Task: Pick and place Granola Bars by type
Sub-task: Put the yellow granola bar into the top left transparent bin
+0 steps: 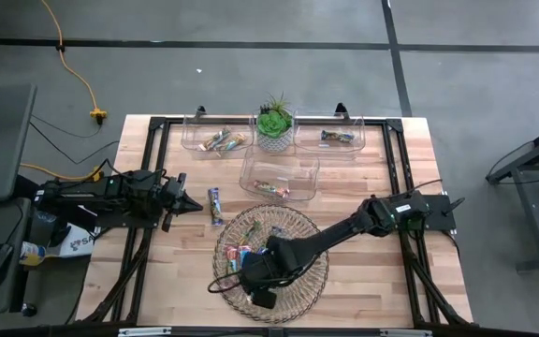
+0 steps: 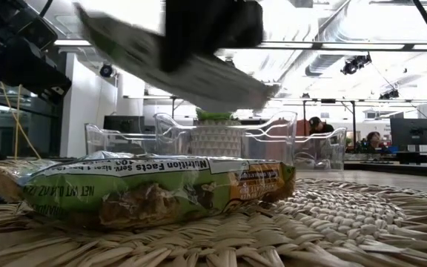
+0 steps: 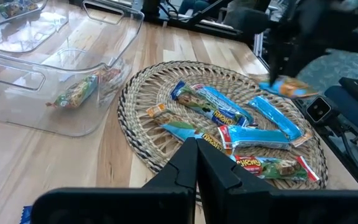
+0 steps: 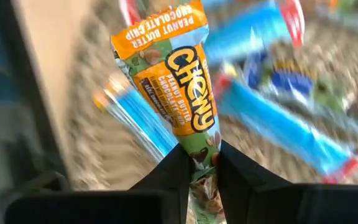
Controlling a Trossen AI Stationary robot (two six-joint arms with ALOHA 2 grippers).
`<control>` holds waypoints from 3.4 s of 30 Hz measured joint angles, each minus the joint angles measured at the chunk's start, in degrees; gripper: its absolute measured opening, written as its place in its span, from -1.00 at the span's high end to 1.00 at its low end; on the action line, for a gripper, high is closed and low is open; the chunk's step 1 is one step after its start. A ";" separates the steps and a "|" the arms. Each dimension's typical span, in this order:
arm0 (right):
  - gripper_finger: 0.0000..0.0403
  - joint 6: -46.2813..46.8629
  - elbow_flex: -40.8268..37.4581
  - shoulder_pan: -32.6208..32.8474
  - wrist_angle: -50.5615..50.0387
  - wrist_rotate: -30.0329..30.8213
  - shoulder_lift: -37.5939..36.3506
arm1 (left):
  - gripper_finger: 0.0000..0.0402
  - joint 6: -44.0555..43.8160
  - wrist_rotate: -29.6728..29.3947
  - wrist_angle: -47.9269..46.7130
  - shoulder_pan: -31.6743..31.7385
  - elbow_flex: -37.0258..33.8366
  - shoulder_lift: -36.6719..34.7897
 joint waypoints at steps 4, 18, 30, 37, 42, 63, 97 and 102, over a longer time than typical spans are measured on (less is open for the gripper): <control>0.73 0.41 -0.02 -0.99 7.50 0.33 -1.53 | 1.00 0.00 0.00 -0.02 0.00 0.00 0.01; 0.73 -8.00 -0.02 -7.52 32.33 3.57 -4.33 | 1.00 0.00 0.14 -0.01 0.00 -0.02 0.00; 0.73 -15.44 -0.02 -17.43 49.93 3.41 -4.33 | 1.00 0.00 0.22 -0.03 0.00 -0.01 -0.01; 0.73 -17.46 0.00 -24.57 55.48 1.71 -4.30 | 1.00 0.00 0.20 -0.01 0.00 0.00 0.00; 0.73 -20.28 0.00 -30.09 55.97 -0.84 -4.30 | 1.00 0.00 0.17 -0.02 0.00 -0.01 0.01; 0.73 -43.93 0.00 -47.93 37.42 -8.29 -4.22 | 1.00 0.00 0.02 -0.01 0.00 -0.01 0.01; 0.73 -44.79 0.15 -48.16 31.26 -12.91 3.83 | 1.00 0.00 0.15 -0.01 0.00 0.00 0.01; 0.73 -44.33 0.15 -48.17 30.90 -12.91 3.83 | 1.00 0.00 0.00 -0.01 0.00 0.00 -0.01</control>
